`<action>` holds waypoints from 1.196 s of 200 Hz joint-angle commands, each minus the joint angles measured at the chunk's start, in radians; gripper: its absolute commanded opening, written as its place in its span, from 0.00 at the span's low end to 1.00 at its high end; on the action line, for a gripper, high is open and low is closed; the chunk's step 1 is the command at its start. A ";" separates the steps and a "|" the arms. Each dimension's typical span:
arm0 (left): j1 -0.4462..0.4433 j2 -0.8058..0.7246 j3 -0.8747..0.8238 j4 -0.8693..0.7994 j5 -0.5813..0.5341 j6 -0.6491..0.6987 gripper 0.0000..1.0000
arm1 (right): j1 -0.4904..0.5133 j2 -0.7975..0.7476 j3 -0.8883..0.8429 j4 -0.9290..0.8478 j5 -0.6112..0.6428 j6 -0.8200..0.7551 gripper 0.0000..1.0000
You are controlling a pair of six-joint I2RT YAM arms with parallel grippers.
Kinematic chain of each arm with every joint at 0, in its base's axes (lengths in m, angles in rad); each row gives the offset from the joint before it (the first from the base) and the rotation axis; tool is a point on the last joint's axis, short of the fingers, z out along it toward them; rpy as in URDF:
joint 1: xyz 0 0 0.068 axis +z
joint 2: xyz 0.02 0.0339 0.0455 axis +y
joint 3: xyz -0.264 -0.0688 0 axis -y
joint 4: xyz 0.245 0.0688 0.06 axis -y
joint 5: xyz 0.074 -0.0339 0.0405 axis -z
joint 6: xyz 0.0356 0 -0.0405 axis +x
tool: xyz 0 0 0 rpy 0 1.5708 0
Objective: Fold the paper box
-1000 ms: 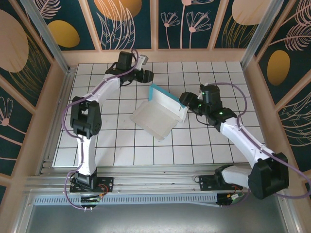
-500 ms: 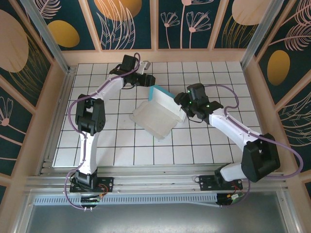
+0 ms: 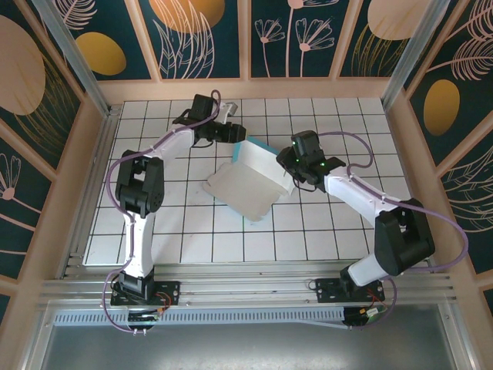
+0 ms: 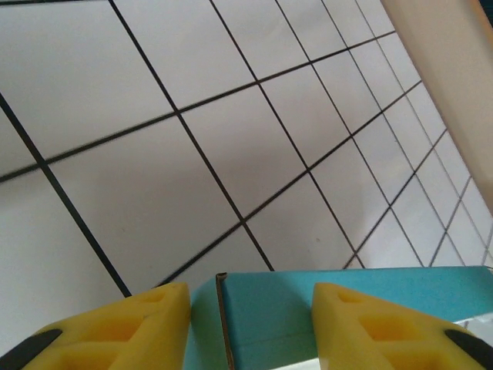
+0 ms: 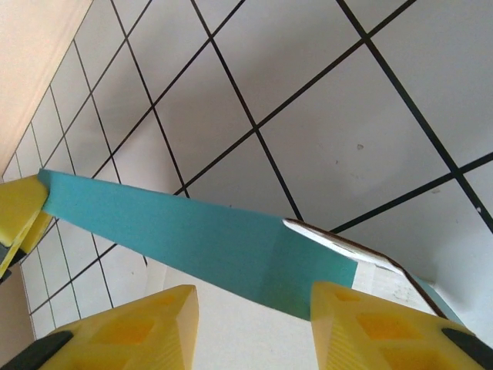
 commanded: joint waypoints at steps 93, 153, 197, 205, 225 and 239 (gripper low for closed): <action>-0.062 -0.346 -0.551 0.441 -0.091 -0.132 0.45 | 0.027 0.024 0.056 0.086 0.116 -0.340 0.31; -0.137 -0.507 -0.796 0.597 -0.281 -0.208 0.46 | 0.035 -0.052 -0.071 0.103 0.171 -0.437 0.36; -0.142 -0.496 -0.786 0.526 -0.299 -0.189 0.46 | 0.011 -0.113 -0.116 0.130 0.107 -0.413 0.39; -0.142 -0.491 -0.777 0.514 -0.305 -0.182 0.46 | 0.002 -0.119 -0.111 0.129 0.084 -0.409 0.42; -0.142 -0.490 -0.740 0.491 -0.320 -0.177 0.46 | -0.017 -0.156 -0.083 0.113 0.054 -0.382 0.46; -0.142 -0.492 -0.731 0.485 -0.326 -0.177 0.46 | -0.034 -0.184 -0.069 0.112 0.022 -0.357 0.47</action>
